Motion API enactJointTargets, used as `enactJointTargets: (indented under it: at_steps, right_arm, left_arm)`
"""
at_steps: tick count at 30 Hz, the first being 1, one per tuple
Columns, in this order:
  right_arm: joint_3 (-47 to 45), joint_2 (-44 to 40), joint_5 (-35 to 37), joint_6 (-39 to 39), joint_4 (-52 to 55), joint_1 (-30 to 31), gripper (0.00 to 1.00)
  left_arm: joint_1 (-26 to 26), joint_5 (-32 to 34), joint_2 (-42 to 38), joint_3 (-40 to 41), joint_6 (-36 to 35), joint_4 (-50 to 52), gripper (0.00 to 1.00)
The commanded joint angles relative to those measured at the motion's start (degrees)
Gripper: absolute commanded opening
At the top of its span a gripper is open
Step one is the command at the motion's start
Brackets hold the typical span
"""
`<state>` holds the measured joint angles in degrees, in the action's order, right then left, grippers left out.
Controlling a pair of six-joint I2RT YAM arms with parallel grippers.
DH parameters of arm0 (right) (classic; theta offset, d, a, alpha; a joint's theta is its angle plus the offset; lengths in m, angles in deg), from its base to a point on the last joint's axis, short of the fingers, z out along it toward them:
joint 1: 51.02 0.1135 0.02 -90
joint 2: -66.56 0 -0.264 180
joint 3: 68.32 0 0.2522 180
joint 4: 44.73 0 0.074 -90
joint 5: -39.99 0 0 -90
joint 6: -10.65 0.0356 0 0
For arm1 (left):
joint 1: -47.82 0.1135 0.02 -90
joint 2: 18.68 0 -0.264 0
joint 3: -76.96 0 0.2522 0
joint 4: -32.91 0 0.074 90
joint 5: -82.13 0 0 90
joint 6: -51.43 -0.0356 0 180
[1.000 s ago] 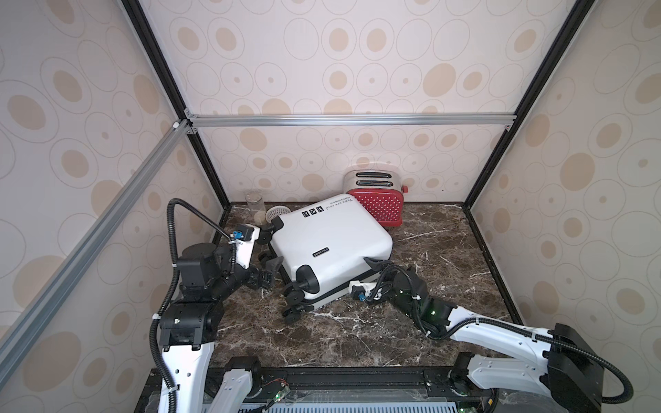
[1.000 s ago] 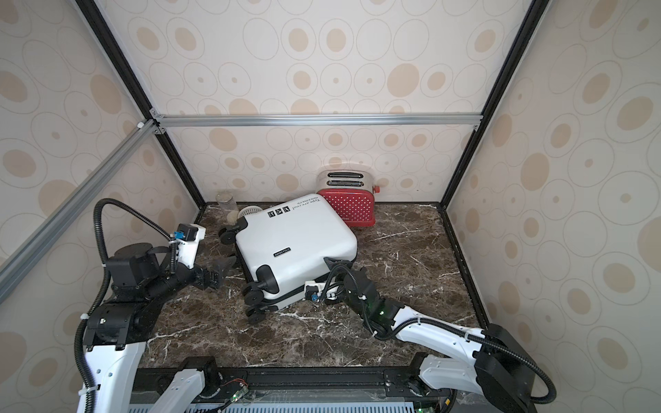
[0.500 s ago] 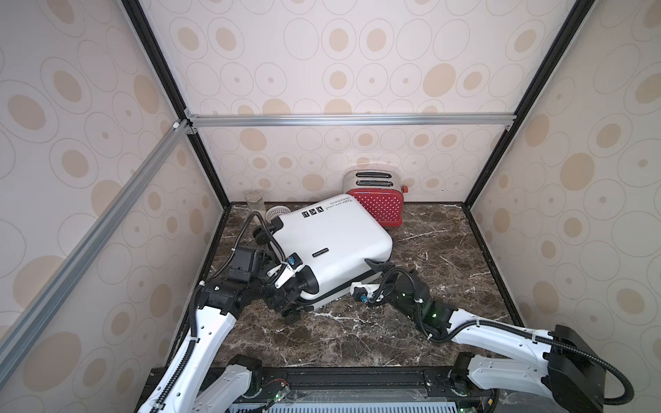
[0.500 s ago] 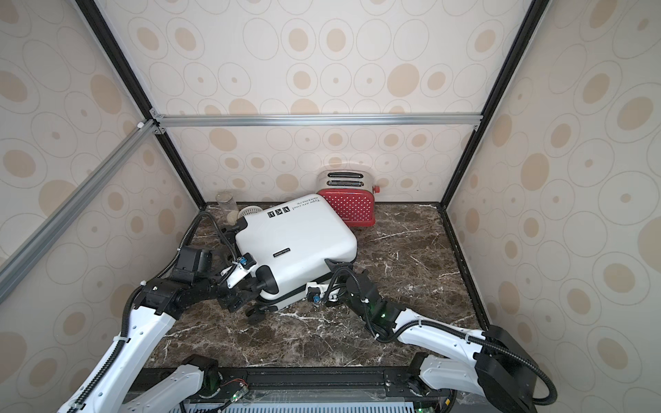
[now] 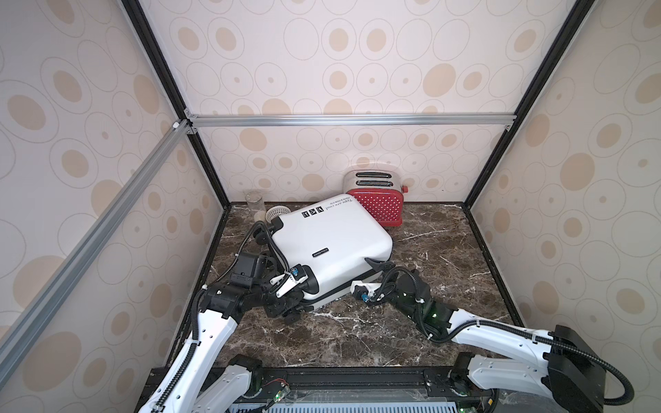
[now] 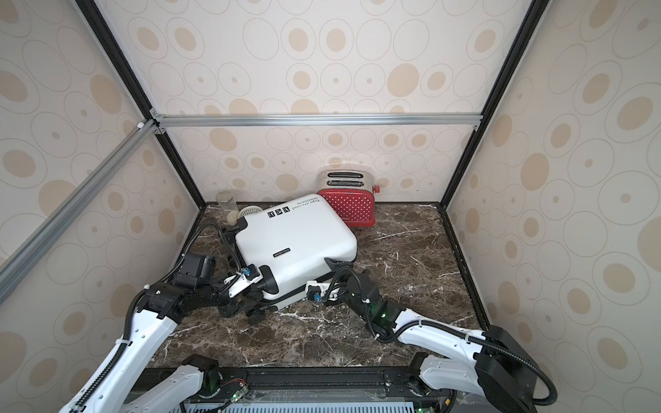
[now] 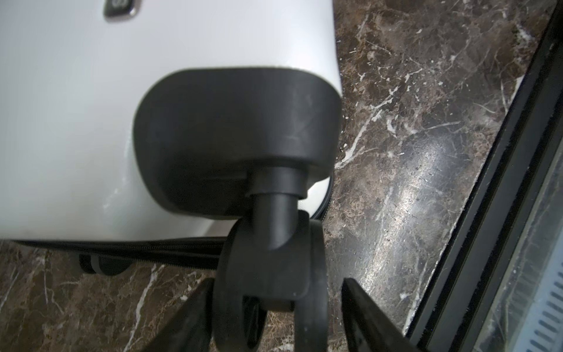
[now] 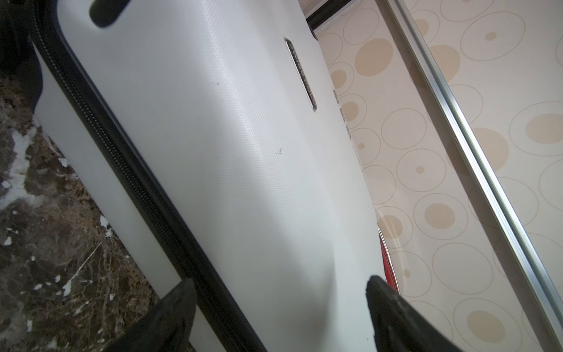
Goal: Open the suitcase zippers
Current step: Open the suitcase at the center of the board.
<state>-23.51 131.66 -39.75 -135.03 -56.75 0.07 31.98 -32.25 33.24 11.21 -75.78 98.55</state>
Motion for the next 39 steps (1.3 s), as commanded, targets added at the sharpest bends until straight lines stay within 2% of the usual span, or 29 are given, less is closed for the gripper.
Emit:
enactJointTargets:
  at_steps: [1,2,3,6,13,15,21,23,25,28,30,33,39]
  right_arm:
    - [-0.6,-1.0,-0.5,0.8,-1.9,-0.3,0.89]
    - [-0.6,-1.0,-0.4,0.8,-2.1,-0.3,0.89]
    - [-0.6,-1.0,-0.4,0.8,-2.4,-0.3,0.89]
    - [-0.6,-1.1,0.2,0.2,-3.6,-0.3,0.90]
    - [-1.1,-4.4,-0.1,-4.4,-3.2,-0.2,0.93]
    - [-1.4,-5.1,0.1,-5.6,-3.0,-0.3,1.00]
    - [-0.5,-3.6,3.8,-7.0,-5.1,-1.9,0.99]
    - [1.0,-2.2,4.5,-5.7,-7.4,-3.0,0.99]
    - [2.9,-1.7,3.2,-1.5,-6.7,-4.9,0.99]
    - [4.8,-2.7,-5.3,8.5,-1.7,-9.2,0.99]
    - [5.7,-2.2,-11.3,11.5,2.3,-10.8,0.96]
    - [7.1,1.3,-15.9,10.4,7.0,-10.8,0.93]
    - [10.6,10.6,-21.1,9.8,9.0,-10.3,0.87]
  left_arm:
    - [-1.5,-2.2,1.4,0.0,-1.4,-3.0,0.16]
    - [-1.8,-2.2,1.4,0.1,-1.0,-3.5,0.06]
    - [-1.9,-4.8,1.3,0.2,-0.9,-3.9,0.00]
    - [-2.1,-8.5,1.2,-0.8,2.0,-4.9,0.00]
    - [-2.1,-12.4,1.3,-12.1,17.0,-8.4,0.00]
    - [-2.1,-12.4,1.3,-15.3,18.9,-8.7,0.00]
    - [-2.1,-12.1,-1.0,-19.9,23.0,-12.2,0.00]
    - [-2.1,-9.1,-1.3,-20.7,24.3,-13.6,0.00]
    - [-2.1,1.1,-1.8,-21.3,28.1,-16.6,0.00]
    - [-2.0,12.4,-2.1,-22.0,33.2,-20.8,0.00]
    - [-2.0,15.6,-1.7,-22.5,35.0,-22.7,0.00]
    - [-2.0,17.8,0.4,-24.6,37.7,-23.7,0.00]
    - [-1.8,21.6,3.7,-28.3,41.2,-26.4,0.00]
